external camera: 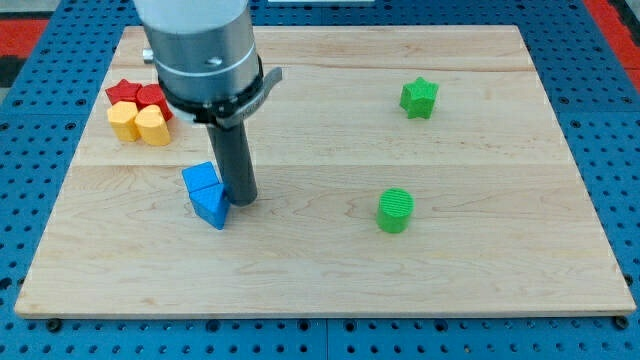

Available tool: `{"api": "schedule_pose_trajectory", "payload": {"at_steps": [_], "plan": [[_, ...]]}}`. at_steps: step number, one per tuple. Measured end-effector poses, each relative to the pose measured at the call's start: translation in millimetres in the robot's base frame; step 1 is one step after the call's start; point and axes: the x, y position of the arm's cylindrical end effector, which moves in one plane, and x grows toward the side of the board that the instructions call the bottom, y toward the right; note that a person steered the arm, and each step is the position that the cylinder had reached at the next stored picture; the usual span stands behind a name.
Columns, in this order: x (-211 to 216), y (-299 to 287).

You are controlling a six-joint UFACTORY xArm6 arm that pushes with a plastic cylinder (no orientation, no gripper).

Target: Nudge the blue cube to the down

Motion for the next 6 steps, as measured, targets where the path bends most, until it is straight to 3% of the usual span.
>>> {"api": "schedule_pose_trajectory", "payload": {"at_steps": [1, 3, 6], "plan": [[-22.9, -2.5], [-25.3, -61.9], [10.1, -73.6]]}}
